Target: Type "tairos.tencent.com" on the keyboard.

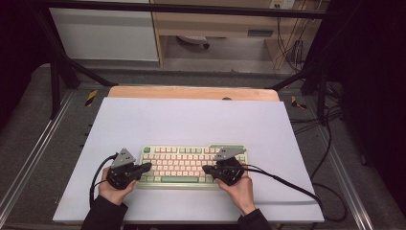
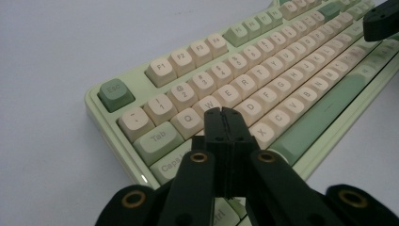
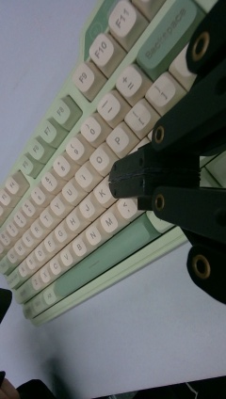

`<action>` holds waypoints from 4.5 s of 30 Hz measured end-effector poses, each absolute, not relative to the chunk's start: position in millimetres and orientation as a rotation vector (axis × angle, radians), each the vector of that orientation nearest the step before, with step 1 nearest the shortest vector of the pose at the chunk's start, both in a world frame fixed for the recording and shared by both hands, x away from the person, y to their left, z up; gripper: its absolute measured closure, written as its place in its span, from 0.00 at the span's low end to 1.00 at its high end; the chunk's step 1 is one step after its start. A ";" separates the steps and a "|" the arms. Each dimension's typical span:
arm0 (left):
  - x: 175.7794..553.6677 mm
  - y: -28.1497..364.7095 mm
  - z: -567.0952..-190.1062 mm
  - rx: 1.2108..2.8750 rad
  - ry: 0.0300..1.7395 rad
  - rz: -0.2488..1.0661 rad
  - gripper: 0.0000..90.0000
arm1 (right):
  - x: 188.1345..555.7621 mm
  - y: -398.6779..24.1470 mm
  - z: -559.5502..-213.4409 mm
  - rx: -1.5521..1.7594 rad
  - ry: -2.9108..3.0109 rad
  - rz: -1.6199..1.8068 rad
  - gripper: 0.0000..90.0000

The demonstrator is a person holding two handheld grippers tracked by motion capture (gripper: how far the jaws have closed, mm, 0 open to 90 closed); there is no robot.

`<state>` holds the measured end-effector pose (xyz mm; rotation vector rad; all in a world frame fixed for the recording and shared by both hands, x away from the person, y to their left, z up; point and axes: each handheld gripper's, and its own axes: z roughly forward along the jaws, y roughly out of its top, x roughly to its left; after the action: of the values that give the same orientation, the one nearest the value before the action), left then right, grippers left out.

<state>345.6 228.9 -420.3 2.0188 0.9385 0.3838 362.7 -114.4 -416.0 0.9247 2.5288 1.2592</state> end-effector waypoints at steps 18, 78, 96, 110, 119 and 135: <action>346.4 219.3 -419.5 2.016 0.931 0.376 1.00 | 362.5 -150.8 -409.7 0.990 2.462 1.309 1.00; 377.3 144.9 -429.8 2.096 0.898 0.391 1.00 | 361.9 -156.7 -412.0 0.989 2.467 1.307 1.00; 370.4 155.3 -423.0 2.077 0.881 0.377 1.00 | 361.3 -156.1 -412.7 0.985 2.471 1.305 1.00; 367.9 179.8 -418.2 2.039 0.929 0.384 1.00 | 361.0 -155.8 -413.3 0.985 2.478 1.296 1.00; 371.4 179.9 -423.2 2.055 0.947 0.400 1.00 | 361.1 -155.5 -413.8 0.983 2.485 1.295 1.00; 374.5 179.6 -429.7 2.068 0.965 0.414 1.00 | 360.9 -156.0 -413.0 0.980 2.482 1.296 1.00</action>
<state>374.5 179.6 -429.7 2.0682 0.9653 0.4142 360.9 -156.0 -413.0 0.9803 2.4822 1.2962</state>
